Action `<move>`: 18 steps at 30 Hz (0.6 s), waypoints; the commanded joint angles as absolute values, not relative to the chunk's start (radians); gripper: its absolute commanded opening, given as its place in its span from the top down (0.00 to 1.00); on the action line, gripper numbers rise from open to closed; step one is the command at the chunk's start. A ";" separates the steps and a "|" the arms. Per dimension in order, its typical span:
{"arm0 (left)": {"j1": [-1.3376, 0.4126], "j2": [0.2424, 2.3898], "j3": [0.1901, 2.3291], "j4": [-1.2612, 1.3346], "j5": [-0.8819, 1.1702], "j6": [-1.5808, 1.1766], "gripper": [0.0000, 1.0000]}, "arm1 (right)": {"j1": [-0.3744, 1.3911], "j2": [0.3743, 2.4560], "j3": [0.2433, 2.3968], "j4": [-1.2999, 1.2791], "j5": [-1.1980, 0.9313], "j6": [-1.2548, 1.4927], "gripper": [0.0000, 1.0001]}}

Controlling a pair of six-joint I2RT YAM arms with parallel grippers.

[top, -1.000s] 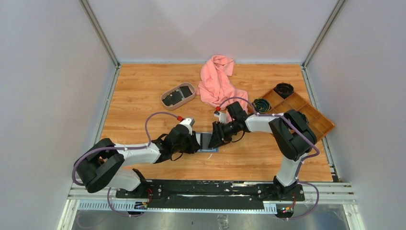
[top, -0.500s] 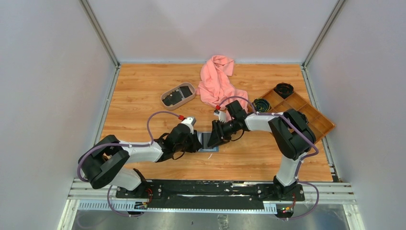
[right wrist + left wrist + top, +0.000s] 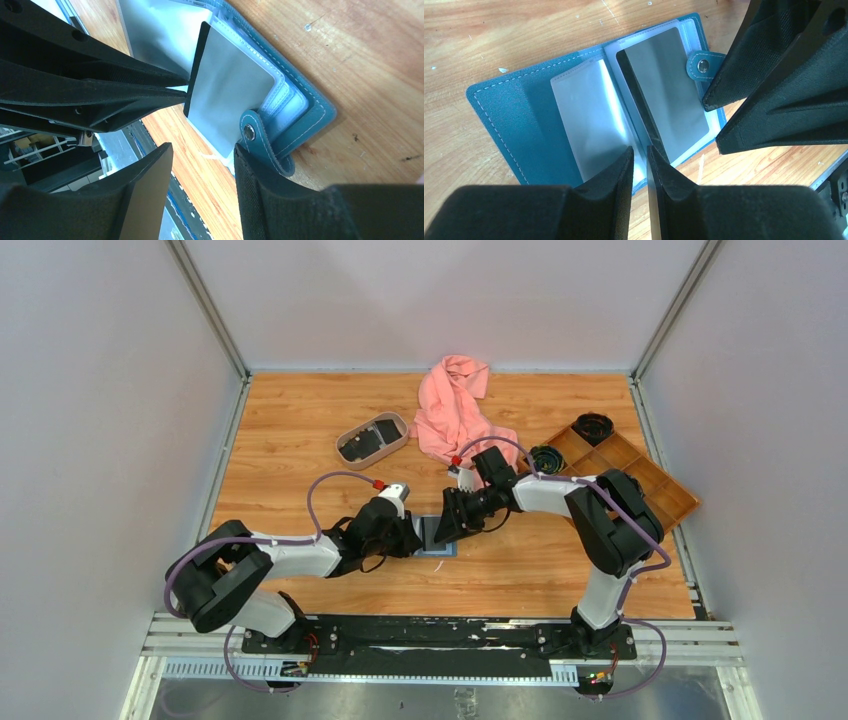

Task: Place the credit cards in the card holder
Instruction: Turn over the card slot in the card holder.

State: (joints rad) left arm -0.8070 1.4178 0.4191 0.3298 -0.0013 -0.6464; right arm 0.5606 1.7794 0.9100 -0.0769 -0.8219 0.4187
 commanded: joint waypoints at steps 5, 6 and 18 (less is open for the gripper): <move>-0.799 1.459 0.392 0.232 -0.020 -0.627 0.78 | 0.549 1.784 0.913 -0.130 -0.713 0.384 0.44; -0.799 1.458 0.390 0.232 -0.020 -0.627 0.78 | 0.549 1.779 0.911 -0.133 -0.703 0.382 0.43; -0.798 1.463 0.399 0.232 -0.010 -0.626 0.78 | 0.549 1.788 0.916 -0.142 -0.711 0.380 0.39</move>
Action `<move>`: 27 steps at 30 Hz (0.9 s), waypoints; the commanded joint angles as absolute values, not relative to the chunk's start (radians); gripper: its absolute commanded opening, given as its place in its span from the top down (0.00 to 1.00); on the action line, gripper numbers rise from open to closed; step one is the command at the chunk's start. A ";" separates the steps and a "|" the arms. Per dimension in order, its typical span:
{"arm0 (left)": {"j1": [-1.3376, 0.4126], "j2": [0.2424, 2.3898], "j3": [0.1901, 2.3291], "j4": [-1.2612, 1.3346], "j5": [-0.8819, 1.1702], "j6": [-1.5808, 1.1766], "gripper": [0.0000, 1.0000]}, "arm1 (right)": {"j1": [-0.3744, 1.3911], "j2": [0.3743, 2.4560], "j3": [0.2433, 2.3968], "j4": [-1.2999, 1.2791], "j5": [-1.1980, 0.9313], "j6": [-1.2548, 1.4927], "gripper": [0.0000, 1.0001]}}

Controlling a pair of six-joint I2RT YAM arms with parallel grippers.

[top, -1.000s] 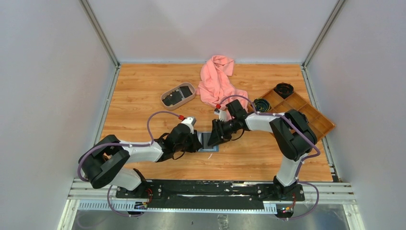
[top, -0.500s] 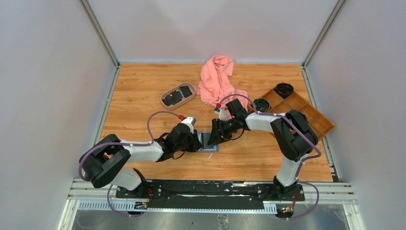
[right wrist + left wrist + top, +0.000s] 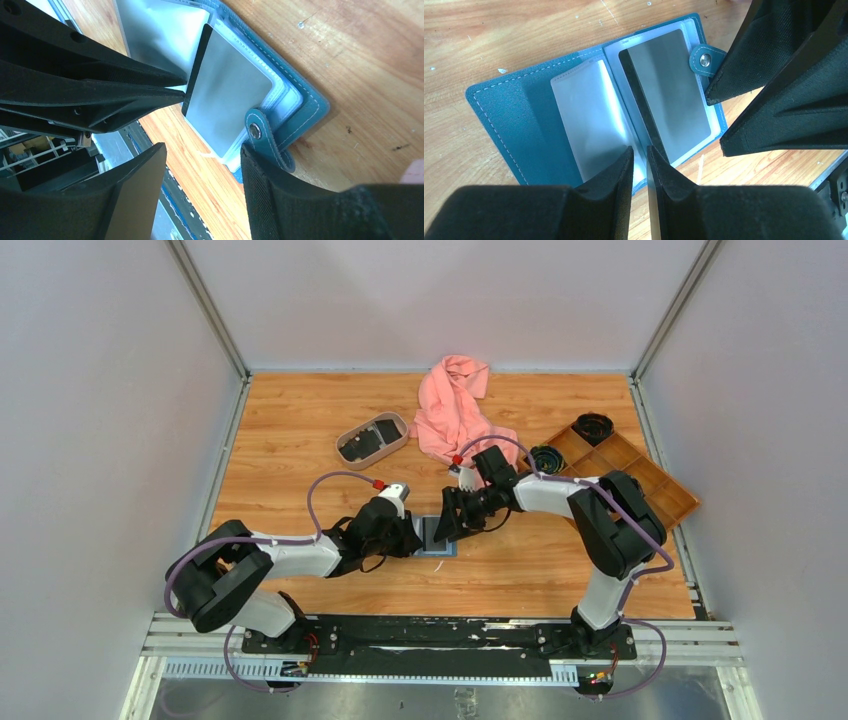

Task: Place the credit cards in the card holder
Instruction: Turn over the card slot in the card holder.

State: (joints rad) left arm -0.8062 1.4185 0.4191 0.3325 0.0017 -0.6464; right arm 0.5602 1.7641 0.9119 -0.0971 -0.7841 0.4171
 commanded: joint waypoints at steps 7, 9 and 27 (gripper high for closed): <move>-0.798 1.465 0.400 0.232 -0.006 -0.624 0.78 | 0.548 1.793 0.901 -0.054 -0.846 0.438 0.43; -0.799 1.464 0.402 0.232 -0.006 -0.623 0.78 | 0.549 1.791 0.894 -0.025 -0.882 0.457 0.45; -0.760 1.288 0.387 0.232 0.137 -0.640 0.55 | 0.522 1.783 0.862 0.120 -1.011 0.562 0.52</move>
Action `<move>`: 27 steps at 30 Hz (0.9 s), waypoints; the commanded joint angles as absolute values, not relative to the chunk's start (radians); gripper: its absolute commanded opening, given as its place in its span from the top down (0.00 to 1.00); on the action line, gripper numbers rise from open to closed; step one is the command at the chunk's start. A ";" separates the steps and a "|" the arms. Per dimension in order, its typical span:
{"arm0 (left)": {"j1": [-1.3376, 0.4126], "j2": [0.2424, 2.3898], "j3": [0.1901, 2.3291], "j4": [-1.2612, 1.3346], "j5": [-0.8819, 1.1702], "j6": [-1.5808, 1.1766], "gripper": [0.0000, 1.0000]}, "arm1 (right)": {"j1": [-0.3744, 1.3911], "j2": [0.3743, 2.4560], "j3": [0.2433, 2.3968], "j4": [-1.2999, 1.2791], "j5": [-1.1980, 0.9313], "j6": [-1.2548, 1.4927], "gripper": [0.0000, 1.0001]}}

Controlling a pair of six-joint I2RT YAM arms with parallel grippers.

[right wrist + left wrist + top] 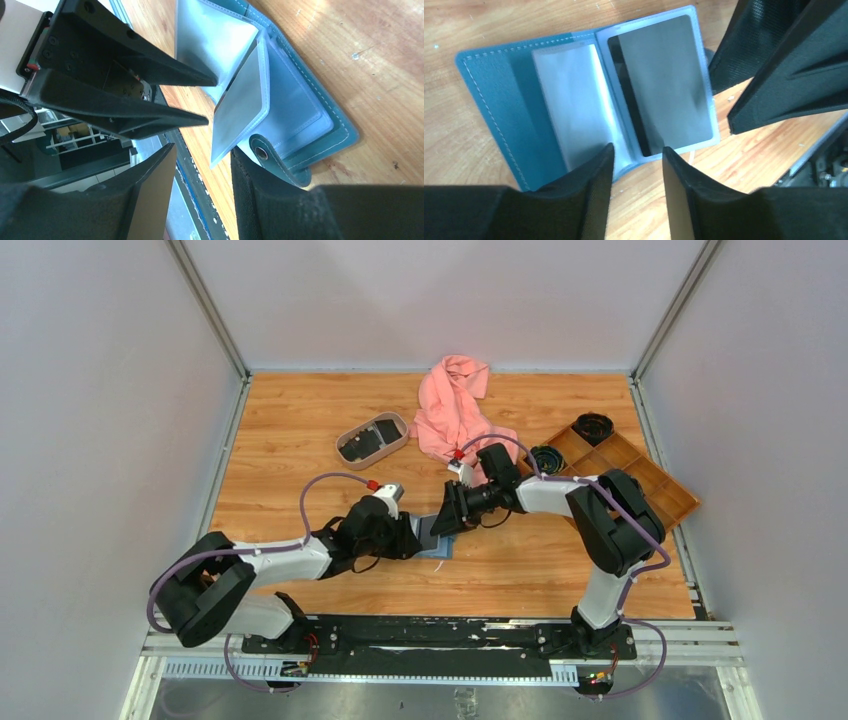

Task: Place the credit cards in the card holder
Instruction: Turn over the card slot in the card holder.

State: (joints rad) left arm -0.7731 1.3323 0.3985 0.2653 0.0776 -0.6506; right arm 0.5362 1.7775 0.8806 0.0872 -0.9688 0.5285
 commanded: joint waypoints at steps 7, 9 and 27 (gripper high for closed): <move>-0.756 1.294 0.384 0.253 0.213 -0.608 0.31 | 0.518 1.816 0.871 0.143 -1.026 0.586 0.56; -0.755 1.309 0.386 0.260 0.225 -0.604 0.29 | 0.517 1.830 0.878 0.144 -1.023 0.592 0.56; -0.751 1.391 0.440 0.290 0.243 -0.563 0.21 | 0.501 1.887 0.888 0.277 -1.089 0.722 0.67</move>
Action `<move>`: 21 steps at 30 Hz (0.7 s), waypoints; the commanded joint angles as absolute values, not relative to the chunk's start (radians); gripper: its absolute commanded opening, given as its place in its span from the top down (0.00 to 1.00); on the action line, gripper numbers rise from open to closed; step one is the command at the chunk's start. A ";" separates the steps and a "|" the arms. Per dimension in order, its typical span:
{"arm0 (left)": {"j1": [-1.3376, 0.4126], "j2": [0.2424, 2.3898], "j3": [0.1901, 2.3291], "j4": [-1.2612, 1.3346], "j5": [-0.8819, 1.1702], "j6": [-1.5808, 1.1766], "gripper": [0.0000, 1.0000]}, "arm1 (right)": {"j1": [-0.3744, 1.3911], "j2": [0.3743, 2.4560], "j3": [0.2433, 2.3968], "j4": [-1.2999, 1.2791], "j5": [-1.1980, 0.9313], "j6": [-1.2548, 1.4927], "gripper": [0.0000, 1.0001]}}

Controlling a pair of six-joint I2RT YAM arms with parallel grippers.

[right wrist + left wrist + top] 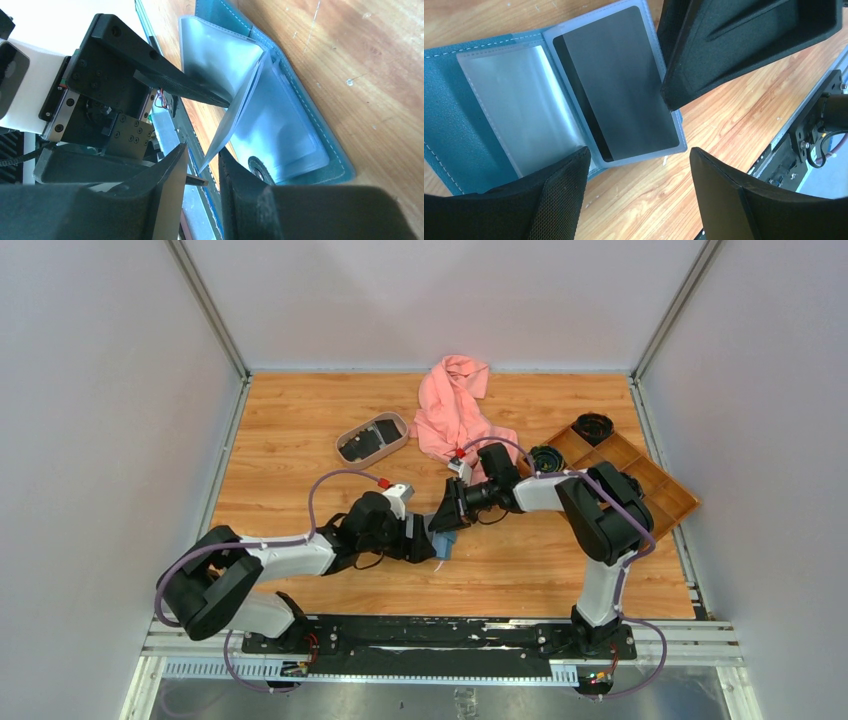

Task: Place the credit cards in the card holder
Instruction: Turn over the card slot in the card holder.

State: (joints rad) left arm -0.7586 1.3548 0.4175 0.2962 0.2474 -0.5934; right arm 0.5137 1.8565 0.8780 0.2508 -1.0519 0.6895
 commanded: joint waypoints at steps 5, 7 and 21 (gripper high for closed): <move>-0.746 1.417 0.452 0.290 0.231 -0.570 0.20 | 0.501 1.896 0.894 0.278 -1.092 0.724 0.71; -0.738 1.420 0.455 0.290 0.230 -0.579 0.20 | 0.502 1.898 0.895 0.278 -1.092 0.723 0.71; -0.690 1.447 0.445 0.294 0.244 -0.606 0.45 | 0.496 1.905 0.918 0.239 -1.097 0.692 0.57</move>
